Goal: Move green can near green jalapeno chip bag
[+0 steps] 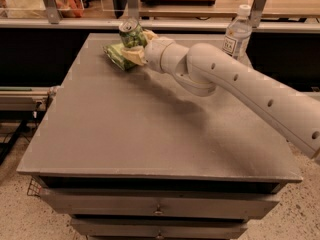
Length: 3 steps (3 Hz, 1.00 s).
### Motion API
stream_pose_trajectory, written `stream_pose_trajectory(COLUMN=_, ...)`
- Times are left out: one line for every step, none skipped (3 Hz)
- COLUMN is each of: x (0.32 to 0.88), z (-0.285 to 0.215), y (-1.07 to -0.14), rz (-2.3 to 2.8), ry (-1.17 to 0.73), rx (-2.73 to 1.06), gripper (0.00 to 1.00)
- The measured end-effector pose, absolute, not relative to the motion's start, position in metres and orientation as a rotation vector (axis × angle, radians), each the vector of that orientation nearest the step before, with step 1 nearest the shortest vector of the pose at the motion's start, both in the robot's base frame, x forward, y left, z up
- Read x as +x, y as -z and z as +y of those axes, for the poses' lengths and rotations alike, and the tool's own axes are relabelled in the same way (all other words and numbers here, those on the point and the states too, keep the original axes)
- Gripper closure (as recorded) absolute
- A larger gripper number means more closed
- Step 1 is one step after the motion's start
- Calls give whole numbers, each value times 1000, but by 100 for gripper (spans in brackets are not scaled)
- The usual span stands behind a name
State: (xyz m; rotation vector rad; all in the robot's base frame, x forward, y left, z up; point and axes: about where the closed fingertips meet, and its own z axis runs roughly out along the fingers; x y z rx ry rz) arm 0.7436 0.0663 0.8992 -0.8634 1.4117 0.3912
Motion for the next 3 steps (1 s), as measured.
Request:
stream_pose_trajectory(x=745, z=62, y=-895, rz=1438, ry=-356, rx=-866, gripper=10)
stream_pose_trajectory(x=740, z=50, y=-891, rz=1465, ry=-324, rx=-858, gripper=0)
stream_pose_trajectory(x=731, z=36, y=-886, rz=1489, ry=-299, rx=-845, gripper=0)
